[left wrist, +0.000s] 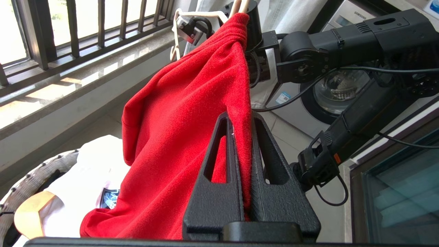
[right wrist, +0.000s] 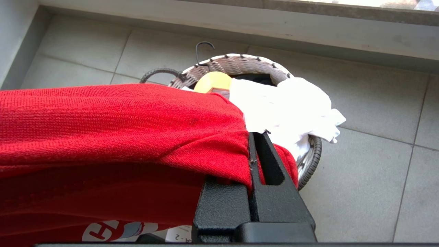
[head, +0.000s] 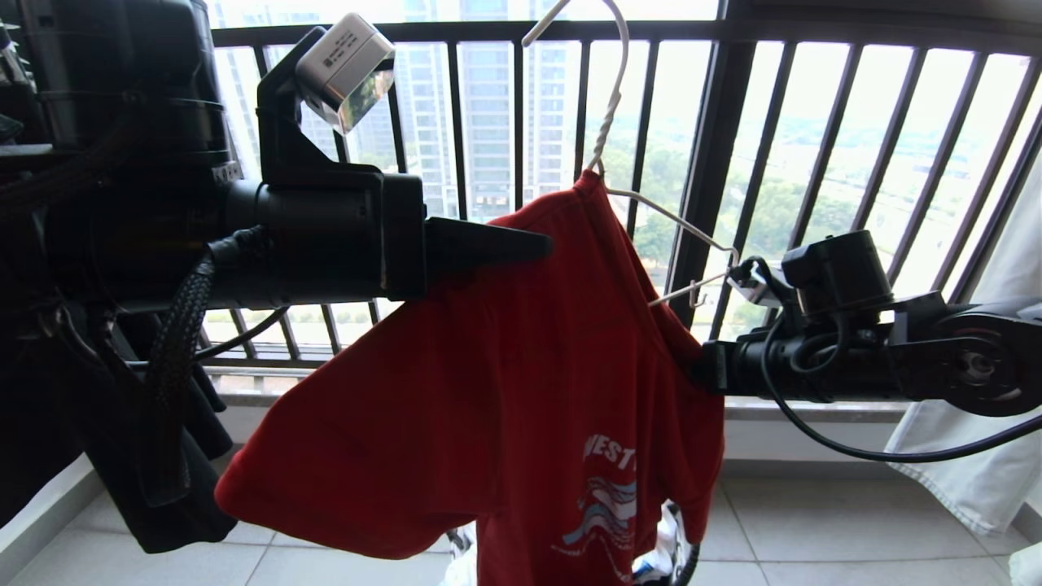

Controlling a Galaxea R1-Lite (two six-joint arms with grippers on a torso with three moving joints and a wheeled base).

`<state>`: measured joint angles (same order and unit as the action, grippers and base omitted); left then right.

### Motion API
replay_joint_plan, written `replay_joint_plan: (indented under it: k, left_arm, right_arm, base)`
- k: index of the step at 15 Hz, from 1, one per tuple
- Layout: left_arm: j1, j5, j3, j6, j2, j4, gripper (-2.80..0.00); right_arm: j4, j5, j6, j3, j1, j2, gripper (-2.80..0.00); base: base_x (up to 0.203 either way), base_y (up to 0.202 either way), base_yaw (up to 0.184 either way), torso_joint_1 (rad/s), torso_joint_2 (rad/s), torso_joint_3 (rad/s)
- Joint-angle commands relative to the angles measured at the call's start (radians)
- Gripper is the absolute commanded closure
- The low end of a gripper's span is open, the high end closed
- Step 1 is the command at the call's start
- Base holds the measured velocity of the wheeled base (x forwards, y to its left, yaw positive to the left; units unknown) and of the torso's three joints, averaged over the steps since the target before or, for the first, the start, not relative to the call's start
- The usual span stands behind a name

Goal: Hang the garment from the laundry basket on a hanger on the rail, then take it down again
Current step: Hang the clothes on the clothes rack

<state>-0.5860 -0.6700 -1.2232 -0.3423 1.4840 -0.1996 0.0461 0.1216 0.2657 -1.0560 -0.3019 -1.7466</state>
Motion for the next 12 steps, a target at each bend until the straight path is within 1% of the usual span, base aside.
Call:
replay_joint_plan:
  k: [1, 6, 12]
  left_arm:
    - [0.000, -0.005, 0.001, -0.001, -0.001, -0.001, 0.00]
    - [-0.020, -0.005, 0.013, 0.003, 0.010, -0.001, 0.00]
    - [-0.021, -0.003, 0.013, 0.007, 0.025, -0.003, 0.00]
  right_arm:
    - [0.003, 0.001, 0.001, -0.012, 0.023, -0.001, 0.00]
    - [0.002, 0.001, 0.001, -0.056, 0.096, 0.007, 0.00]
    - [-0.002, 0.006, 0.001, -0.076, 0.137, 0.011, 0.00]
  base:
    - [0.000, 0.000, 0.000, 0.000, 0.00, 0.000]
    - [0.000, 0.000, 0.000, 0.000, 0.00, 0.000]
    - [0.000, 0.000, 0.000, 0.000, 0.00, 0.000]
